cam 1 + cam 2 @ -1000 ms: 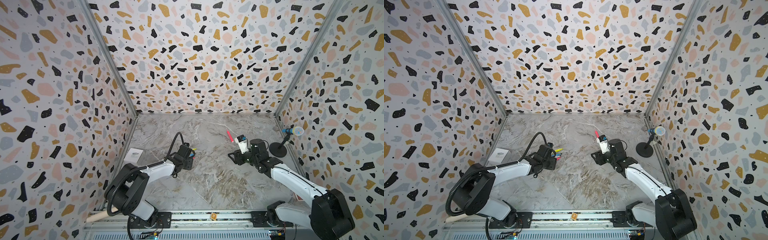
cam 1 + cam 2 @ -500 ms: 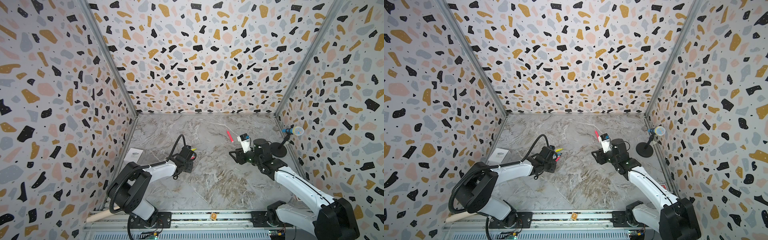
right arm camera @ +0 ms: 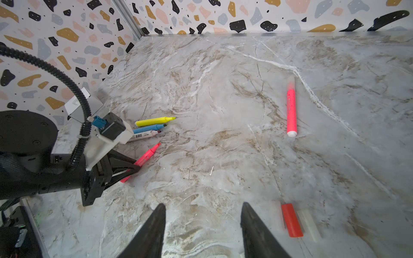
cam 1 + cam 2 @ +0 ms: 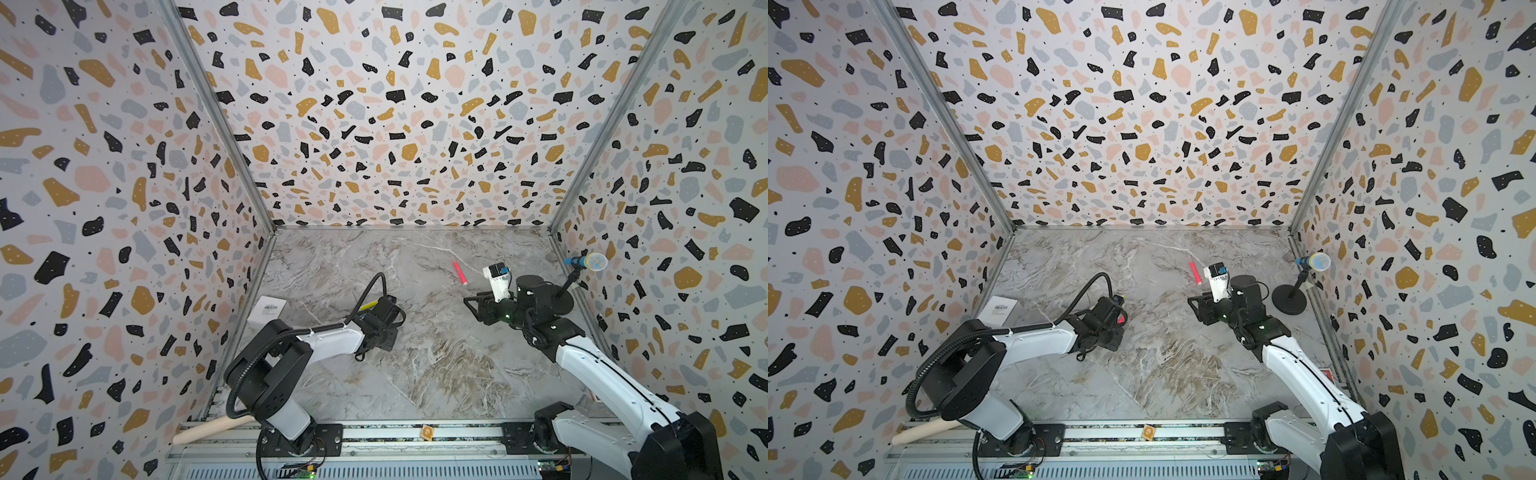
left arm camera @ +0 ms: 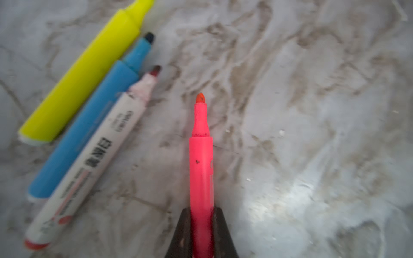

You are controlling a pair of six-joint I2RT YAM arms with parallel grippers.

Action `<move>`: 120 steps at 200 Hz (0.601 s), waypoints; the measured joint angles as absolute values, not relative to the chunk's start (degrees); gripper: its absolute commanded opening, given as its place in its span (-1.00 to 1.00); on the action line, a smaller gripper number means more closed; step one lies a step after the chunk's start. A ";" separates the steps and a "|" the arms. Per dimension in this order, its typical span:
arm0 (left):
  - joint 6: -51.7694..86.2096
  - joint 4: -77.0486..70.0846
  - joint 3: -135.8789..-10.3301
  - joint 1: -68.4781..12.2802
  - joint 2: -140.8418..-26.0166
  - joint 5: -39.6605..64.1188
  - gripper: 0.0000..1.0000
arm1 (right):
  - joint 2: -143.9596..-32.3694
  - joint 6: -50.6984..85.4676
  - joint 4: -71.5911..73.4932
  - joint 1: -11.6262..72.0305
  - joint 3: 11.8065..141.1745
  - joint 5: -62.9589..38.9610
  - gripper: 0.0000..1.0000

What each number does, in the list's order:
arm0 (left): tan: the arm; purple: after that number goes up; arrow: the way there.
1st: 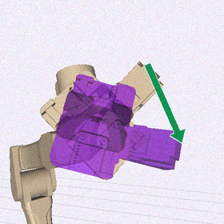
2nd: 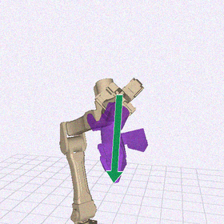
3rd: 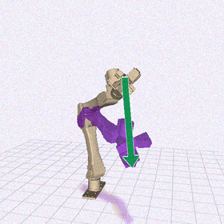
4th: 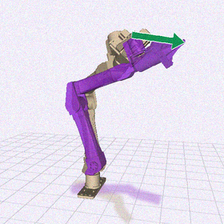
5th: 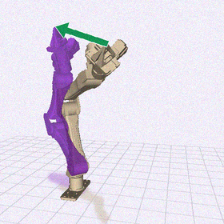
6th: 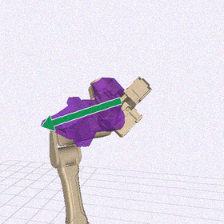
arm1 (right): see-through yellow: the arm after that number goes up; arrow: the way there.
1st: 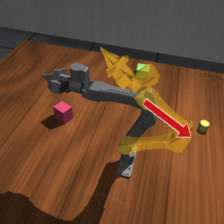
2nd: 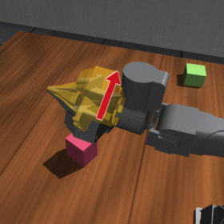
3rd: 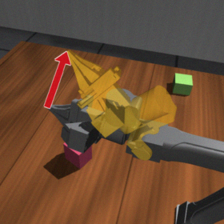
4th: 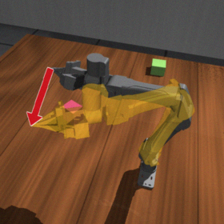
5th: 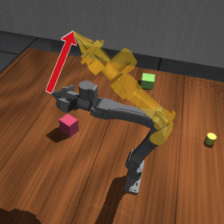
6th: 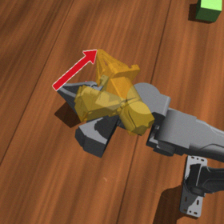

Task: Insert pens into pen caps
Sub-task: Pick up a pen from the center of the table.

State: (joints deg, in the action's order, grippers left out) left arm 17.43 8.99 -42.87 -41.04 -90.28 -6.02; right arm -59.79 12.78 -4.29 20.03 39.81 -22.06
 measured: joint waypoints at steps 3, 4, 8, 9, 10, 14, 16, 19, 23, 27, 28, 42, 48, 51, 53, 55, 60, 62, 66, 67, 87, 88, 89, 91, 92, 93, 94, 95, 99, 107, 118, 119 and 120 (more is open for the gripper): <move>17.30 8.86 -42.48 -41.36 -89.34 -5.04 -0.88 | -59.72 12.86 -4.14 19.84 39.77 -22.96 0.13; 17.30 8.82 -42.39 -41.45 -89.21 -4.82 -0.87 | -59.70 12.88 -4.10 19.79 39.72 -23.11 0.13; 17.19 8.45 -41.82 -41.87 -87.99 -3.75 -0.86 | -59.57 13.02 -3.73 19.57 39.53 -24.36 0.14; 17.19 8.27 -41.60 -41.98 -87.39 -3.25 -0.86 | -59.55 13.15 -3.62 19.53 39.46 -24.62 0.14; 17.19 8.21 -41.47 -42.04 -87.13 -3.05 -0.86 | -59.48 13.34 -3.31 19.44 39.33 -25.10 0.15; 17.12 7.57 -40.75 -42.39 -85.49 -1.76 -0.86 | -59.29 13.50 -2.74 19.27 38.94 -26.30 0.17; 17.15 7.18 -40.36 -42.59 -84.38 -0.99 -0.86 | -59.20 13.96 -2.31 19.18 38.65 -27.14 0.18; 17.15 6.59 -39.83 -42.76 -83.18 -0.12 -0.85 | -59.02 14.17 -1.61 19.00 38.17 -28.32 0.19; 17.23 5.67 -39.05 -43.03 -80.79 1.34 -0.85 | -58.78 15.00 -0.54 18.83 37.39 -30.00 0.20; 17.30 4.58 -38.35 -43.33 -78.61 2.66 -0.84 | -58.59 15.57 0.60 18.65 36.51 -31.68 0.22; 17.37 4.40 -38.22 -43.35 -78.22 2.90 -0.84 | -58.57 15.73 0.80 18.65 36.38 -31.92 0.22; 18.57 -0.62 -36.27 -43.81 -71.18 6.33 -0.84 | -58.83 18.87 4.86 19.22 33.15 -37.28 0.29; 19.09 -2.85 -35.79 -43.83 -68.88 7.44 -0.84 | -59.35 20.03 6.37 19.94 31.99 -39.05 0.30; 19.33 -3.68 -35.66 -43.83 -68.01 7.94 -0.84 | -59.72 20.75 7.14 20.51 31.44 -39.88 0.31; 19.46 -4.45 -35.57 -43.86 -67.44 8.25 -0.84 | -60.01 21.10 7.62 20.91 31.07 -40.36 0.31; 19.68 -5.08 -35.48 -43.90 -66.96 8.62 -0.84 | -60.27 21.52 8.16 21.37 30.72 -40.88 0.31; 20.18 -6.66 -35.38 -44.16 -66.00 9.06 -0.85 | -61.06 22.59 9.45 22.59 29.91 -41.87 0.32; 20.29 -7.09 -35.35 -44.25 -65.69 9.26 -0.85 | -61.36 23.22 10.02 23.11 29.58 -42.28 0.32; 20.49 -8.01 -35.29 -44.45 -65.28 9.50 -0.85 | -61.84 23.92 10.98 23.94 29.08 -42.85 0.32; 20.56 -8.16 -35.29 -44.47 -65.21 9.54 -0.85 | -62.04 24.18 11.31 24.23 28.88 -43.07 0.32; 21.71 -11.33 -34.76 -45.91 -64.73 10.09 -0.85 | -64.03 29.06 18.15 28.12 26.17 -45.76 0.32; 21.74 -11.38 -34.72 -45.98 -64.73 10.11 -0.85 | -64.07 29.23 18.37 28.23 26.11 -45.80 0.32; 21.80 -11.57 -34.65 -46.09 -64.73 10.13 -0.85 | -64.20 29.63 18.85 28.47 25.98 -45.98 0.32; 21.91 -11.77 -34.57 -46.24 -64.73 10.15 -0.85 | -64.42 30.06 19.49 28.77 25.85 -46.11 0.32; 21.96 -11.94 -34.46 -46.35 -64.73 10.17 -0.85 | -64.49 30.20 19.70 28.88 25.80 -46.15 0.32; 21.98 -12.05 -34.41 -46.41 -64.73 10.17 -0.85 | -64.60 30.44 20.12 29.04 25.74 -46.24 0.32; 22.04 -12.23 -34.35 -46.50 -64.73 10.17 -0.85 | -64.64 30.59 20.29 29.10 25.71 -46.28 0.32; 22.11 -12.25 -34.30 -46.54 -64.73 10.20 -0.85 | -64.73 30.85 20.67 29.26 25.67 -46.37 0.32; 22.31 -12.60 -34.04 -46.87 -64.73 10.24 -0.85 | -65.06 31.51 21.69 29.71 25.61 -46.52 0.32; 22.76 -13.15 -33.58 -47.42 -64.73 10.31 -0.85 | -65.69 32.95 24.18 30.59 25.61 -46.74 0.32; 23.22 -13.47 -33.12 -48.05 -64.73 10.46 -0.85 | -66.19 34.39 26.98 31.40 25.63 -46.89 0.32; 23.27 -13.50 -33.10 -48.12 -64.73 10.48 -0.85 | -66.22 34.50 27.16 31.44 25.63 -46.87 0.32; 23.31 -13.52 -33.08 -48.14 -64.73 10.48 -0.85 | -66.28 34.65 27.57 31.53 25.65 -46.89 0.32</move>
